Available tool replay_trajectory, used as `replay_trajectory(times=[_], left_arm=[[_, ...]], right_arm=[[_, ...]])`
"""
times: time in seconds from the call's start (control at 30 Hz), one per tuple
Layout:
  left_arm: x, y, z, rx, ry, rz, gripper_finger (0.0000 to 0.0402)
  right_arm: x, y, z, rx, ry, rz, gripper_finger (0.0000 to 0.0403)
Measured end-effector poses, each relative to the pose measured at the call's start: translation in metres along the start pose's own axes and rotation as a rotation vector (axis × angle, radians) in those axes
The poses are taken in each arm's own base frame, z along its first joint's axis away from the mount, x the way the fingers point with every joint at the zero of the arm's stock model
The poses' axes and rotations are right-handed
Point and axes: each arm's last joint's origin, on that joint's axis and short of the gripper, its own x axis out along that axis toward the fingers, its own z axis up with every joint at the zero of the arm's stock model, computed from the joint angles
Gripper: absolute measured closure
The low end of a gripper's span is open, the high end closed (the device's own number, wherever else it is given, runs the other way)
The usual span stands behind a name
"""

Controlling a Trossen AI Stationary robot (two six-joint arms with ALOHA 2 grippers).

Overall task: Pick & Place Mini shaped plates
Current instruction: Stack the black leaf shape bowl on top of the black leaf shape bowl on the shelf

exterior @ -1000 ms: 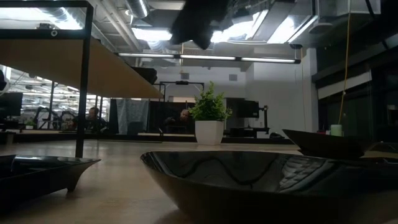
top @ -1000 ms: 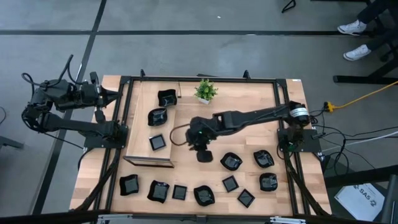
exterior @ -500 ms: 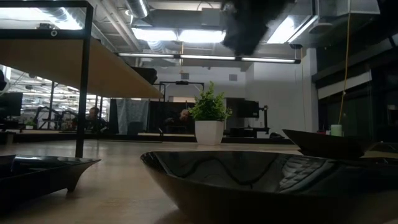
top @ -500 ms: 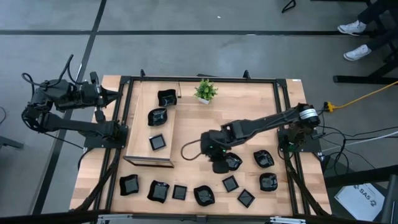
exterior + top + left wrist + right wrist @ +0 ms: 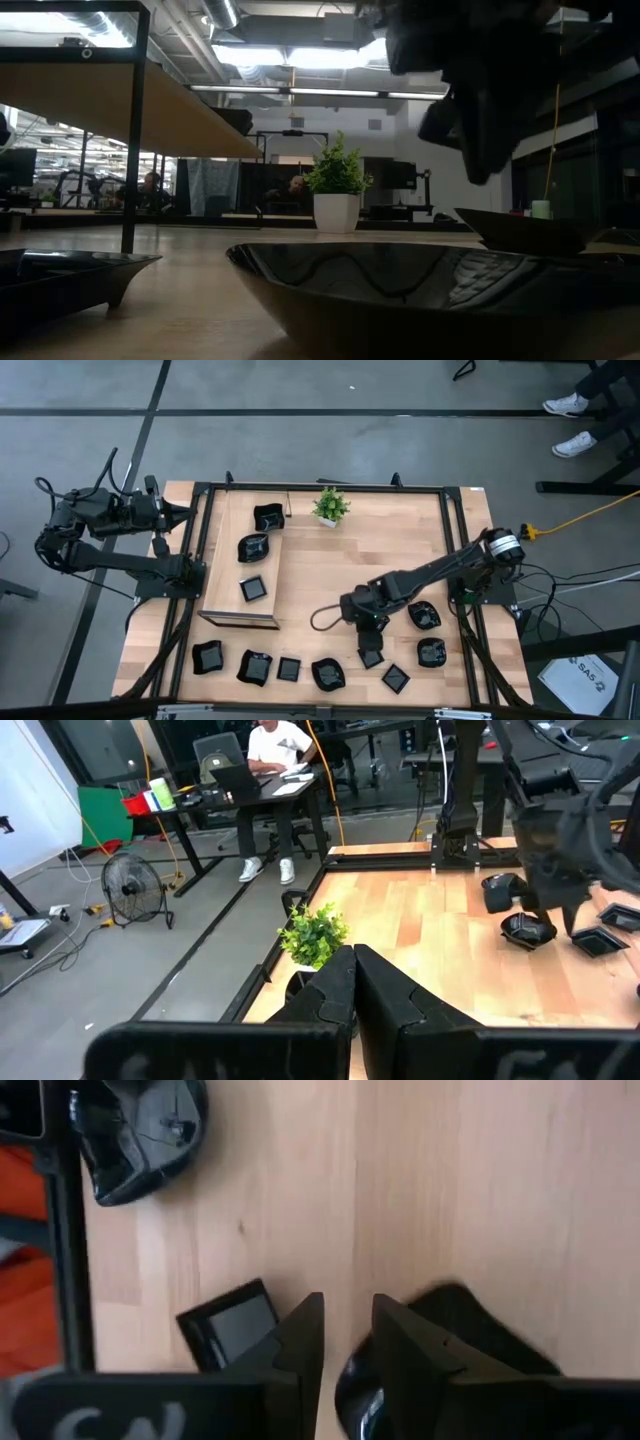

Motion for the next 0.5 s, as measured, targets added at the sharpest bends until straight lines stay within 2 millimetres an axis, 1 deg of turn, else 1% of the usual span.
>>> replay_trajectory(times=[0.07,0.17,0.33,0.5], left_arm=[[0.0,0.0,0.0,0.0,0.0,0.0,0.0398],[0.0,0.0,0.0,0.0,0.0,0.0,0.0398],[0.0,0.0,0.0,0.0,0.0,0.0,0.0398],[0.0,0.0,0.0,0.0,0.0,0.0,0.0398]], right_arm=[[0.001,0.006,0.0,-0.068,-0.033,-0.016,0.0315],[0.003,0.013,-0.003,-0.107,-0.03,-0.043,0.0315],[0.005,0.023,-0.012,-0.032,0.007,-0.055,0.0315],[0.006,0.029,-0.018,0.058,0.015,-0.128,0.0315]])
